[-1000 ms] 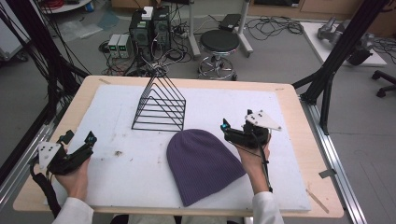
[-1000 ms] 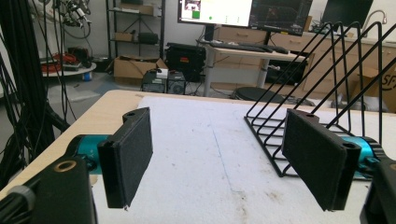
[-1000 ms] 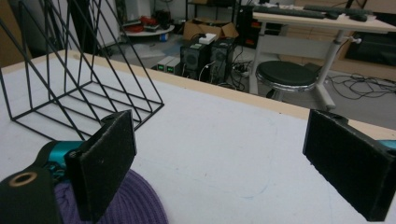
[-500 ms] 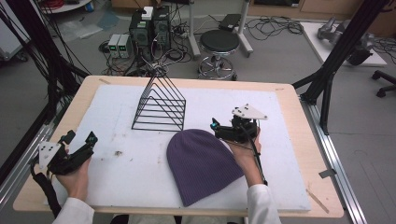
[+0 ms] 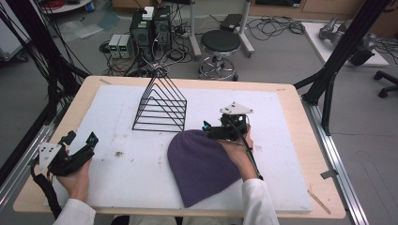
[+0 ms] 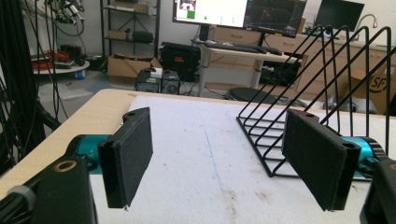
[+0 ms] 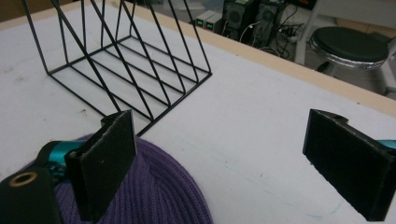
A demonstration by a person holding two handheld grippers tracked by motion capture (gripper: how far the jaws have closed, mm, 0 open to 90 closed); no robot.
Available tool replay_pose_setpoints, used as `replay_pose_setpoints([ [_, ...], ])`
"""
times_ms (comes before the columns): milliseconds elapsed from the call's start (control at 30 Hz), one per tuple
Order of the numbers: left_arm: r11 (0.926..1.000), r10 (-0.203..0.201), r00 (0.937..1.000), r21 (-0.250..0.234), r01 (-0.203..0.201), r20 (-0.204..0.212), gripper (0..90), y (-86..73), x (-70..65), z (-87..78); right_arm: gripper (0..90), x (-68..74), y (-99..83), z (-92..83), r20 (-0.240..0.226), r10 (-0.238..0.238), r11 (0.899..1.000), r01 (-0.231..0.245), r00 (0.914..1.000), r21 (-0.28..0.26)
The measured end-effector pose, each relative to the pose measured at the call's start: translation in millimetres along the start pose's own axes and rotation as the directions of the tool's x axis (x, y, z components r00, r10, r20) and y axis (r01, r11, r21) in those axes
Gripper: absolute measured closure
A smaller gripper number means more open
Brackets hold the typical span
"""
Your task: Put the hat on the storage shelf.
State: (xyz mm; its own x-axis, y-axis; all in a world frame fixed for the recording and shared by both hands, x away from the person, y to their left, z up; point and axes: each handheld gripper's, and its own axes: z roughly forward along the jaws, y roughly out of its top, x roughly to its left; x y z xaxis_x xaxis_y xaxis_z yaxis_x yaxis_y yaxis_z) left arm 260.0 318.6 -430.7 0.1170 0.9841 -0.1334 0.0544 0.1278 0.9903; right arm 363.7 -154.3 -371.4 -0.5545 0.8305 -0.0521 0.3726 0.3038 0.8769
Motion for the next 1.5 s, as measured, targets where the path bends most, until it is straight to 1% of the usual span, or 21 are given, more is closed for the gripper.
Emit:
replay_pose_setpoints([
  [233,1.0,0.0,1.0,0.007,0.0,0.006,24.9,-0.4,0.2,0.8,9.0,4.4,-1.7,19.6,-0.029,-0.023,0.997,0.024,0.9993,0.068],
  [267,1.0,0.0,1.0,0.008,0.0,0.006,24.9,-0.4,0.4,1.0,8.9,7.5,-2.6,27.3,-0.037,-0.041,0.993,0.045,0.9985,0.106],
  [300,1.0,0.0,1.0,0.009,0.0,0.007,24.9,-0.5,0.5,1.2,8.9,7.5,-2.6,27.3,-0.037,-0.041,0.993,0.045,0.9985,0.106],
  [333,0.9999,0.001,1.0,0.011,-0.001,0.007,24.9,-0.6,0.5,1.4,8.9,10.0,-3.6,34.7,-0.048,-0.059,0.988,0.065,0.9971,0.138],
  [500,0.9997,0.019,0.9998,0.016,-0.019,0.007,24.6,-1.3,-2.2,2.0,8.9,14.1,-7.4,47.7,-0.064,-0.069,0.982,0.079,0.9956,0.174],
  [567,0.9996,0.019,0.9997,0.021,-0.019,0.013,24.6,-1.7,-3.1,2.4,8.9,17.3,-12.2,56.3,-0.089,-0.088,0.97,0.106,0.9921,0.218],
  [633,0.9995,0.021,0.9997,0.023,-0.021,0.014,24.6,-1.8,-3.1,2.7,8.9,18.8,-14.1,59.8,-0.103,-0.093,0.966,0.115,0.9903,0.231],
  [767,0.9992,0.026,0.9996,0.03,-0.026,0.008,24.7,-2.1,-2.9,2.9,8.9,20.8,-16.3,64.3,-0.12,-0.09,0.962,0.118,0.9887,0.245],
  [800,0.9992,0.025,0.9996,0.031,-0.025,0.008,24.6,-2.0,-2.8,2.9,9.0,21.2,-18.3,67.4,-0.129,-0.089,0.958,0.12,0.9877,0.262],
  [833,0.9992,0.025,0.9997,0.03,-0.025,0.008,24.6,-2.0,-2.7,2.9,9.0,21.2,-18.3,67.4,-0.129,-0.089,0.958,0.12,0.9877,0.262],
  [867,0.9992,0.026,0.9996,0.031,-0.026,0.007,24.6,-2.0,-2.6,2.9,8.9,21.4,-21.0,70.8,-0.139,-0.084,0.951,0.121,0.9867,0.284],
  [900,0.9992,0.025,0.9997,0.03,-0.025,0.006,24.6,-2.0,-2.6,2.8,8.9,21.4,-21.0,70.8,-0.139,-0.084,0.951,0.121,0.9867,0.284],
  [933,0.9992,0.026,0.9997,0.03,-0.026,0.005,24.7,-2.0,-2.3,2.8,9.0,21.4,-23.1,73.5,-0.15,-0.082,0.945,0.125,0.9853,0.302],
  [1200,0.9988,0.035,0.9994,0.035,-0.035,-0.001,24.7,-2.2,-2.5,3.2,9.1,21.0,-28.7,80.7,-0.165,-0.061,0.931,0.116,0.9844,0.347],
  [1233,0.9988,0.034,0.9994,0.035,-0.034,-0.001,24.7,-2.2,-2.6,3.2,11.3,19.4,-30.0,82.5,-0.18,-0.04,0.928,0.103,0.9829,0.357],
  [1267,0.9988,0.035,0.9994,0.035,-0.035,-0.001,24.7,-2.3,-2.6,3.1,11.3,19.4,-30.0,82.5,-0.18,-0.04,0.928,0.103,0.9829,0.357],
  [1300,0.9988,0.035,0.9994,0.035,-0.035,-0.001,24.7,-2.3,-2.8,3.0,16.2,18.8,-30.3,82.8,-0.194,-0.031,0.928,0.1,0.9805,0.359],
  [1367,0.9985,0.04,0.9992,0.038,-0.04,0.001,24.7,-2.3,-2.8,3.0,24.6,18.2,-29.9,82.2,-0.238,-0.009,0.926,0.098,0.9711,0.365],
  [1400,0.9984,0.04,0.9992,0.039,-0.04,0.001,24.7,-2.4,-2.9,3.1,30.9,19.0,-29.4,80.8,-0.248,-0.002,0.925,0.096,0.9688,0.367],
  [1467,0.9985,0.037,0.9993,0.039,-0.037,0.002,24.7,-2.7,-3.6,3.9,34.5,19.7,-28.8,80.0,-0.247,0.002,0.924,0.092,0.969,0.371],
  [1500,0.9985,0.038,0.9993,0.04,-0.038,0.004,24.7,-2.7,-3.9,3.9,46.9,21.1,-27.3,78.0,-0.258,0.008,0.92,0.094,0.9661,0.379],
])
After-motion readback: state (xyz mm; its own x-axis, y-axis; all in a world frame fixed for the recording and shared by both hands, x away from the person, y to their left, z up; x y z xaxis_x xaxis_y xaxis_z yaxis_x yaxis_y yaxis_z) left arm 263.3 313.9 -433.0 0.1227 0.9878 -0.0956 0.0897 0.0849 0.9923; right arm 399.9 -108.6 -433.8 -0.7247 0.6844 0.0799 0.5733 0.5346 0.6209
